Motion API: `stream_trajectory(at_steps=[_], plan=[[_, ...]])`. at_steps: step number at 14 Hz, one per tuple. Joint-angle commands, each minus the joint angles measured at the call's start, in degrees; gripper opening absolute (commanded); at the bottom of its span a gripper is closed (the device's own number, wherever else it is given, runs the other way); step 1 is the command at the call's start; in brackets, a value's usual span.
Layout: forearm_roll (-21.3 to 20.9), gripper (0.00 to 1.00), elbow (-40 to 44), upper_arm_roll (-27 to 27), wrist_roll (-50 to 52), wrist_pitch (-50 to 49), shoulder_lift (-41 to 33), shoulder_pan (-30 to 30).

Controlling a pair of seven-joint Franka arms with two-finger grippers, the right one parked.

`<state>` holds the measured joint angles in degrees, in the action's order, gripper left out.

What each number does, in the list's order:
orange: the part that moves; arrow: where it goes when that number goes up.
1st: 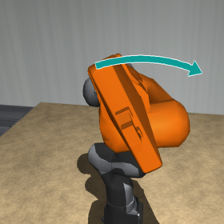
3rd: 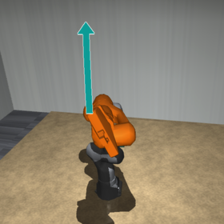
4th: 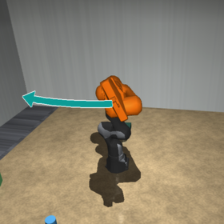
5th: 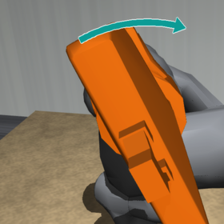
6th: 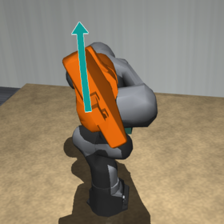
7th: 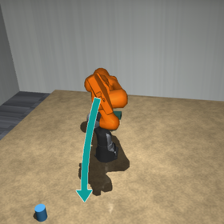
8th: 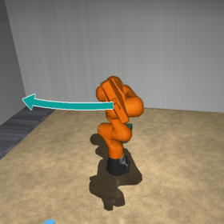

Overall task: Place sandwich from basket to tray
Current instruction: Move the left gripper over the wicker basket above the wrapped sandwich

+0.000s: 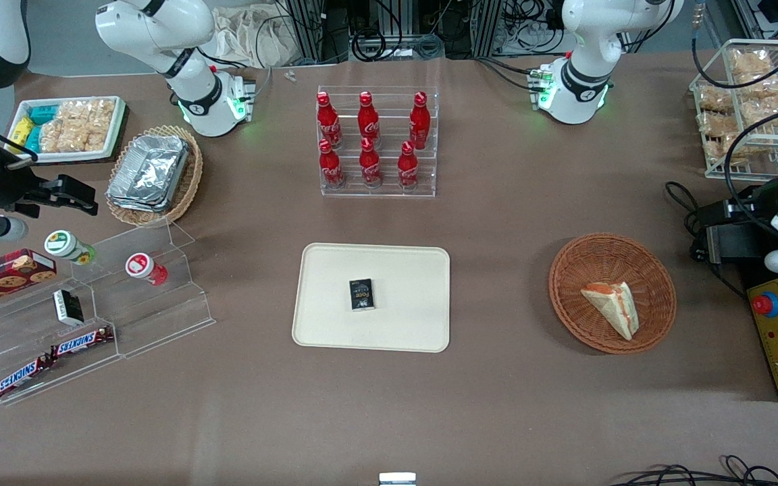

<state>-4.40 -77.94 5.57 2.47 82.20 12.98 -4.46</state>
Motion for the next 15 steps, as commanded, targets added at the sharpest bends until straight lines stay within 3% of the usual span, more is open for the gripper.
stream_trajectory(at_steps=[1, 5, 11, 15], plan=[[-0.09, 1.0, -0.18, -0.47, 0.69, -0.72, 0.38, 0.5], [-0.34, 0.98, -7.37, -0.21, 0.6, 0.05, 2.04, 1.47], [-0.61, 0.98, -23.55, -0.21, 12.19, 24.37, 2.31, 1.65], [0.0, 0.98, -27.78, -0.21, 25.44, 36.95, 5.82, 1.56]])
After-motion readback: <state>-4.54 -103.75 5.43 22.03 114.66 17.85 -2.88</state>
